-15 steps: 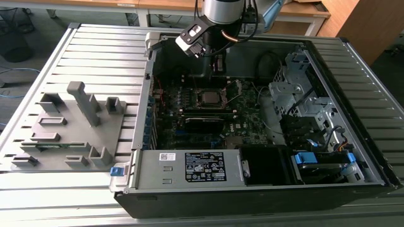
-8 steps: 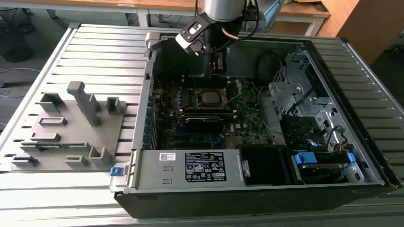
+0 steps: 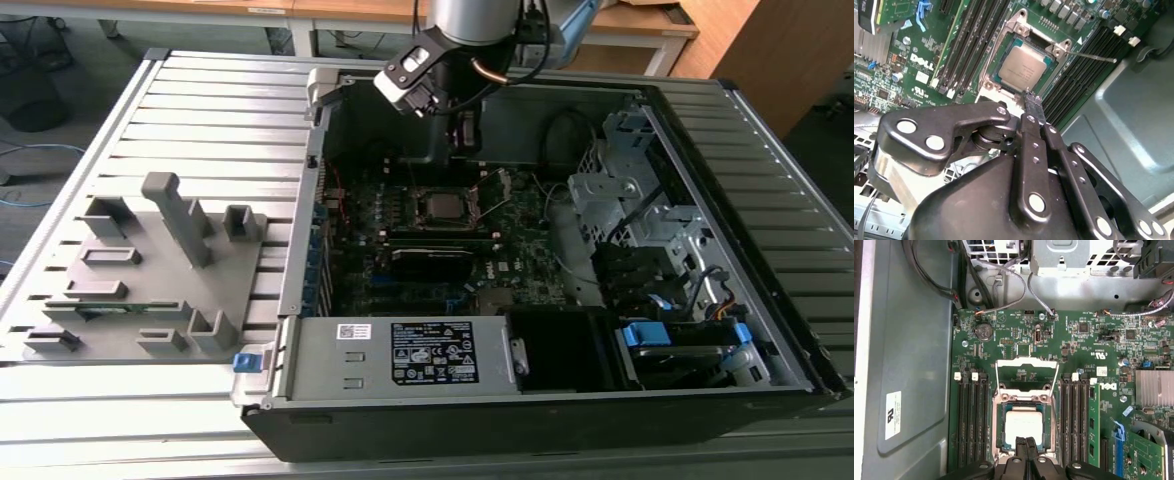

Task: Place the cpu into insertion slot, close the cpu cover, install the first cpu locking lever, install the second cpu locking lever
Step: 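Close the cpu cover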

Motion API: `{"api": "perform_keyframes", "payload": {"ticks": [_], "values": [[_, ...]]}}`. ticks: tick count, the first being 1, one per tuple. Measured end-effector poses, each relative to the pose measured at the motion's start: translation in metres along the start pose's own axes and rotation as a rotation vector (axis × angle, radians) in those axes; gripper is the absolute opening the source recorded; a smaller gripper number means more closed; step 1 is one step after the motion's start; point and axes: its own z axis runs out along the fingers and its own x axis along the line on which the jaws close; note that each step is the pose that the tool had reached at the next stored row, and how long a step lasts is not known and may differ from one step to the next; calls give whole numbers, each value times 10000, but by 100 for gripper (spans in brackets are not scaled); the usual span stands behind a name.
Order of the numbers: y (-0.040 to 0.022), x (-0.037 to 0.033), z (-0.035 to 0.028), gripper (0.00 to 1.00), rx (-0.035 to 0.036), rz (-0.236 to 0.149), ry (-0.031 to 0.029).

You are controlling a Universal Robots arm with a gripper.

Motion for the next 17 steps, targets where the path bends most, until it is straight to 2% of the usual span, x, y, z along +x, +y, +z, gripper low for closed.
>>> {"api": "perform_keyframes", "payload": {"ticks": [12, 17], "values": [[219, 0, 15, 11, -1, 0, 1], [228, 0, 15, 11, 0, 0, 0]]}}
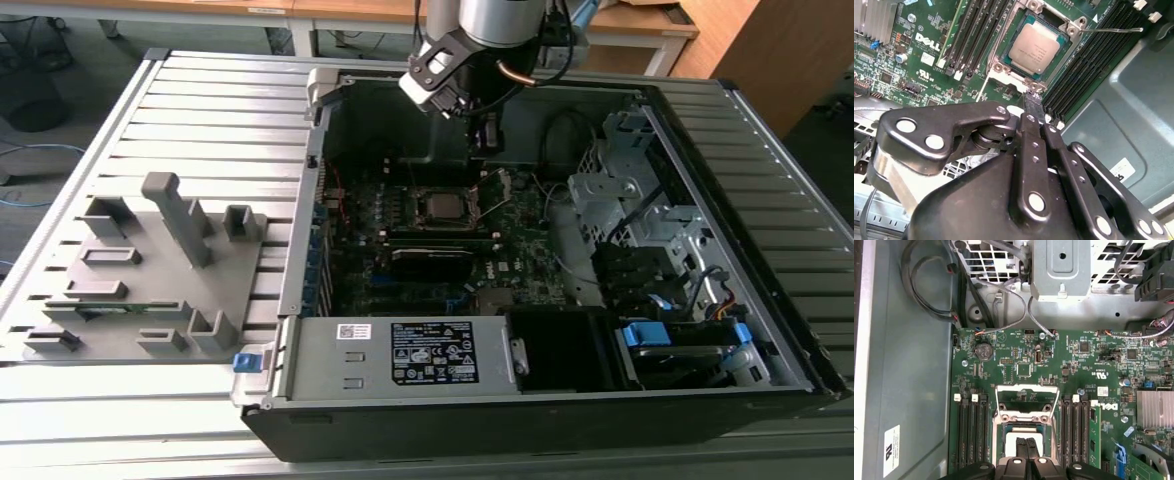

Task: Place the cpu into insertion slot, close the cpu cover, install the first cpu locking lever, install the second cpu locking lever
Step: 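Close the cpu cover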

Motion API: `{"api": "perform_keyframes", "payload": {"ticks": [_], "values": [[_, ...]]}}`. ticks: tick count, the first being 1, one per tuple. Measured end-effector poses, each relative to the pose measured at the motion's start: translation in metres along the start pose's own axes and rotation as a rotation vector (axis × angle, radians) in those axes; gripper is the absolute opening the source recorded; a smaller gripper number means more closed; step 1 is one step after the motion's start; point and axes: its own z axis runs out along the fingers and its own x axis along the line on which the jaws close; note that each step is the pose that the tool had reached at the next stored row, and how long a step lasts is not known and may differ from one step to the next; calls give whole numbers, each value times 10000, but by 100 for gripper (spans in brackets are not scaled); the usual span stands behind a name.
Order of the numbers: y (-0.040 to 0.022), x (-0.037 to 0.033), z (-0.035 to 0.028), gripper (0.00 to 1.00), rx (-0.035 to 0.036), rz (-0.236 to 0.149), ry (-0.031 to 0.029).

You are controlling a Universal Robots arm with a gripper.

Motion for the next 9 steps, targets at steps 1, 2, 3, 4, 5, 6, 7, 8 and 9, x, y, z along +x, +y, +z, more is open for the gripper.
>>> {"api": "perform_keyframes", "payload": {"ticks": [1, 2, 3, 4, 5, 6, 7, 8, 9], "values": [[0, 0, 0, 11, 0, 0, 0], [3, 0, 0, 11, 0, -1, 0], [16, 0, 2, 11, 0, -2, 1], [38, 1, 3, 11, 1, 0, 1], [64, 0, 5, 11, 2, 0, 1], [90, 0, 6, 11, 3, 0, 1], [116, 1, 8, 11, 3, 0, 1], [143, 1, 9, 11, 4, 0, 0], [168, 1, 11, 11, 4, -1, 1]]}}
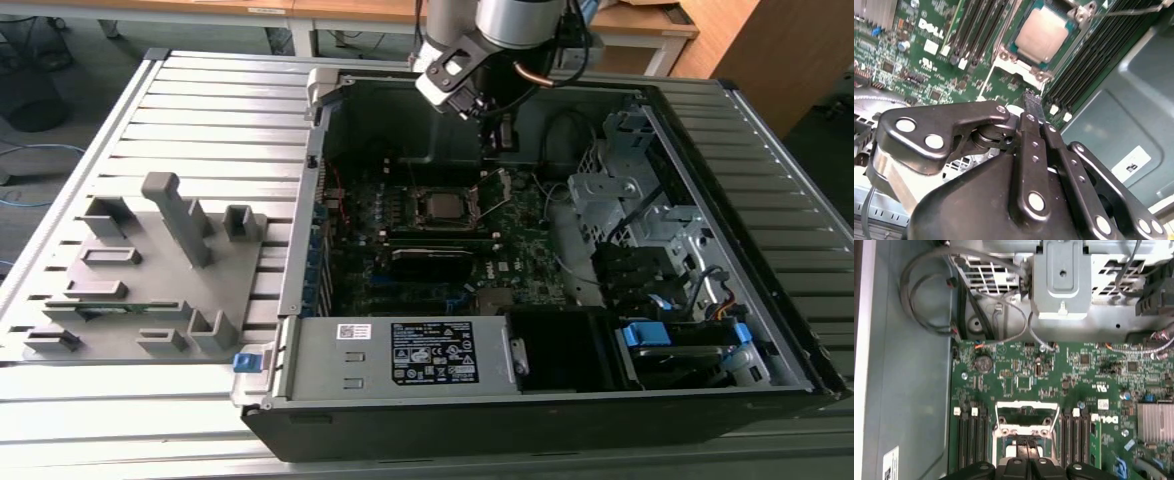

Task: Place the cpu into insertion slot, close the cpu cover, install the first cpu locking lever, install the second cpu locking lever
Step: 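Close the cpu cover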

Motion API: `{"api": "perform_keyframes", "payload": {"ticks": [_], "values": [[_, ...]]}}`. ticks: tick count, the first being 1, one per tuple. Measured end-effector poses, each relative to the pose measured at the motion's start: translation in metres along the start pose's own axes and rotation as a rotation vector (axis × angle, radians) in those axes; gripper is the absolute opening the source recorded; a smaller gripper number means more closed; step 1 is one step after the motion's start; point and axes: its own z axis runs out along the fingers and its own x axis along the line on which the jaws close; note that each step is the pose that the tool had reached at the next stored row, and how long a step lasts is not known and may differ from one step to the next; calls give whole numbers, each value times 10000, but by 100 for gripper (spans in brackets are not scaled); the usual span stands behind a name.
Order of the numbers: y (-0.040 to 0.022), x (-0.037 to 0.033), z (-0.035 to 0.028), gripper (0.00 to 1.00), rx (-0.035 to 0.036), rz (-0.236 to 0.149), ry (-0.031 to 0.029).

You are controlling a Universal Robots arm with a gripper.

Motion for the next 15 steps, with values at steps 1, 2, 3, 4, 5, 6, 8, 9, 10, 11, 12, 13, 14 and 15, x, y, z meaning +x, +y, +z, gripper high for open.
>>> {"api": "perform_keyframes", "payload": {"ticks": [1, 2, 3, 4, 5, 6, 8, 9, 10, 11, 12, 13, 14, 15], "values": [[25, 1, 2, 11, 0, 1, 1], [50, 1, 3, 11, 0, 1, 0], [90, 2, 6, 11, 0, 1, 0], [116, 3, 8, 11, 1, 0, -1], [144, 4, 9, 11, 1, 1, -2], [174, 4, 12, 11, 1, 1, -2], [227, 4, 16, 11, 1, 0, 0], [254, 4, 19, 11, 0, 1, 0], [283, 5, 21, 11, 0, 1, 1], [310, 5, 24, 11, 0, 0, 1], [337, 5, 26, 11, 0, 0, 1], [362, 5, 27, 11, 0, 1, 1], [381, 5, 29, 11, 0, 1, -1], [398, 5, 30, 11, 0, 1, 0]]}}
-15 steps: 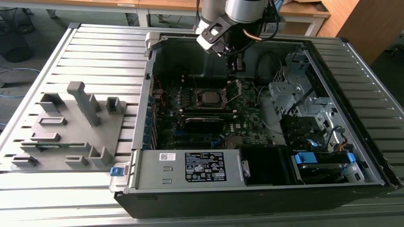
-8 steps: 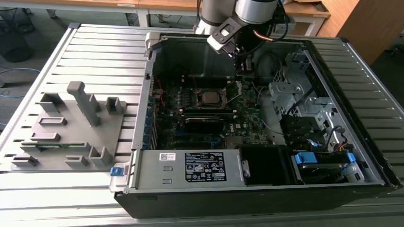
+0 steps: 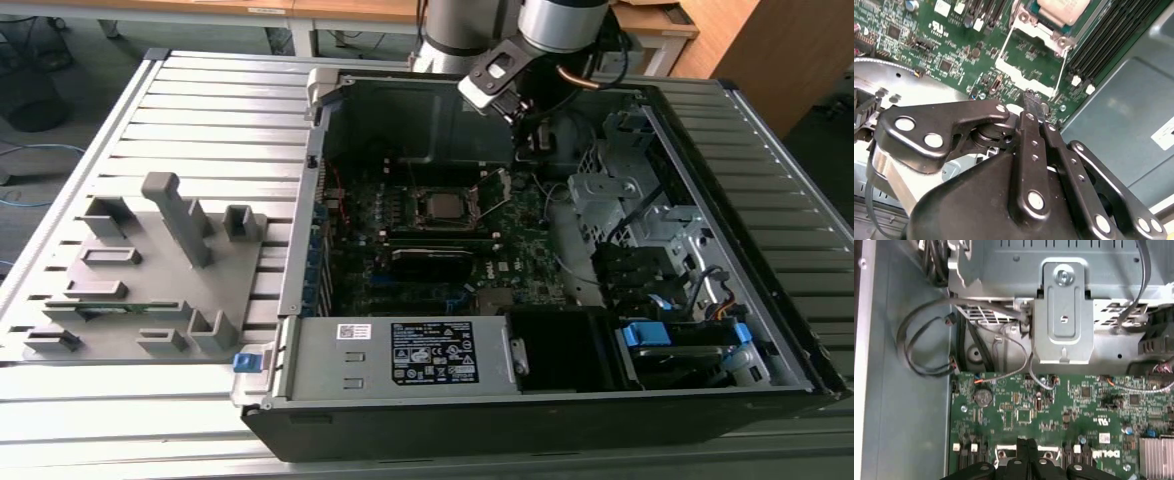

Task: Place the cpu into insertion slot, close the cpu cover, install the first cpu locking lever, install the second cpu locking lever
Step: 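Close the cpu cover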

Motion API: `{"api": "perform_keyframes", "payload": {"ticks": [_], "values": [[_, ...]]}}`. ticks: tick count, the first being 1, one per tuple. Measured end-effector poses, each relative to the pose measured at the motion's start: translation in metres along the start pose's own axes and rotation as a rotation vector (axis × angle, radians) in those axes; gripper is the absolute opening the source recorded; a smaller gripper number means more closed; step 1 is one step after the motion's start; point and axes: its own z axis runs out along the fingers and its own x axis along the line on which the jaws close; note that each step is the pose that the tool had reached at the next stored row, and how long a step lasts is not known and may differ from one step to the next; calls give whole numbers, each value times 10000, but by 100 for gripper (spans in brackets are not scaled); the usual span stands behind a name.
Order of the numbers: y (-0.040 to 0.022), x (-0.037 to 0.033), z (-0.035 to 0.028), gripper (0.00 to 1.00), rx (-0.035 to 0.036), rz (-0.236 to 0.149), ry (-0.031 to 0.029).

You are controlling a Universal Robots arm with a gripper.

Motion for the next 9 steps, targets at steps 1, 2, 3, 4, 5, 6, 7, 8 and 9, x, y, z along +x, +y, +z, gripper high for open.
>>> {"api": "perform_keyframes", "payload": {"ticks": [1, 2, 3, 4, 5, 6, 7, 8, 9], "values": [[15, 0, 2, 11, 0, -1, 0], [30, 0, 3, 11, 0, 0, 1], [43, 1, 4, 11, 0, 0, 0], [58, 1, 5, 11, 0, 0, 0], [71, 1, 6, 11, 0, 0, 0], [80, 2, 7, 11, 1, 0, 0], [83, 2, 8, 11, 0, 0, 0], [84, 1, 8, 11, 0, 4, -1], [84, 1, 8, 11, 0, 6, -1]]}}
